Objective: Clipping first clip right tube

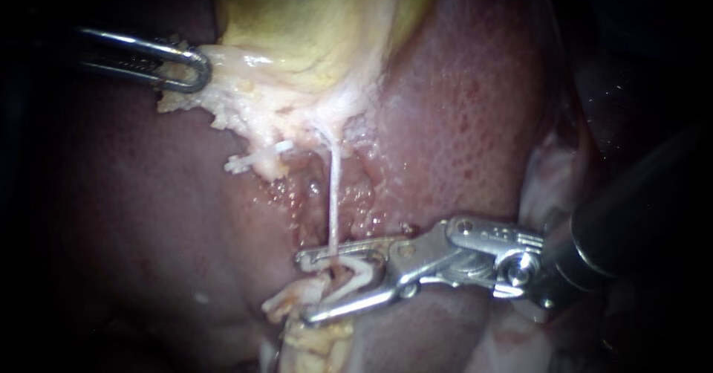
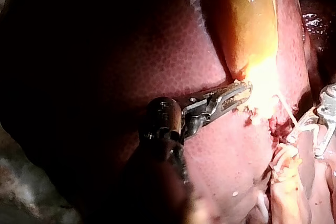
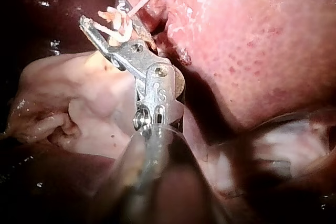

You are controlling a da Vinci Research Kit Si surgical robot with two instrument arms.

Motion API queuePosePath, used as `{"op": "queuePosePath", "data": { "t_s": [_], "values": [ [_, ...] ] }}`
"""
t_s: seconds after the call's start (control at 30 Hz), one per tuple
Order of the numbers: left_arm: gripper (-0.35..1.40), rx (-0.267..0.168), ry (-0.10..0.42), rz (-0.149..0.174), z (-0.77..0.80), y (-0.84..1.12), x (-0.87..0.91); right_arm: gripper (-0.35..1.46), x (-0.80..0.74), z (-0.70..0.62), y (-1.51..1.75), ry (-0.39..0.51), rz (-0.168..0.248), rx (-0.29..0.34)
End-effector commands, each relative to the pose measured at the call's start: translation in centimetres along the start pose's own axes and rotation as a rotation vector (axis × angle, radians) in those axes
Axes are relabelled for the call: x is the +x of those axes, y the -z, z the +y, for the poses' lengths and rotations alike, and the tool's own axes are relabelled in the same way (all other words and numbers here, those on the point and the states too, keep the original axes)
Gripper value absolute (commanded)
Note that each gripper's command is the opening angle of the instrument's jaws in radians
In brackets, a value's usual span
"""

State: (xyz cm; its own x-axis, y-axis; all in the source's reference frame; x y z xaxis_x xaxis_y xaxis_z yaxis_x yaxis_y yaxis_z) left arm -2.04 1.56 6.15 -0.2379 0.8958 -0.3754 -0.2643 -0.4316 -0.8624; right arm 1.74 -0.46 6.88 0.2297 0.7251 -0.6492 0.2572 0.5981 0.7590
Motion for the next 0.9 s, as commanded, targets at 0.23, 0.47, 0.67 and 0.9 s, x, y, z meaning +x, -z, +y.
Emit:
{"op": "queuePosePath", "data": {
  "t_s": [0.23, 0.47, 0.67, 0.9],
  "values": [
    [-0.35, 0.0, 0.0, 0.0, 0.01, 0.0, 0.0, -0.09, -0.03, -0.05, 0.1, -0.087, 0.038, -0.055],
    [-0.35, 0.0, 0.0, 0.0, 0.01, 0.0, 0.0, -0.35, -0.02, -0.06, 0.15, -0.123, 0.052, -0.076],
    [-0.35, 0.0, 0.0, 0.0, 0.01, 0.0, 0.0, -0.35, -0.01, -0.07, 0.15, -0.128, 0.07, -0.11],
    [-0.35, 0.0, 0.0, 0.0, 0.0, -0.01, 0.01, -0.35, -0.02, -0.07, 0.15, -0.134, 0.069, -0.108]
  ]
}}
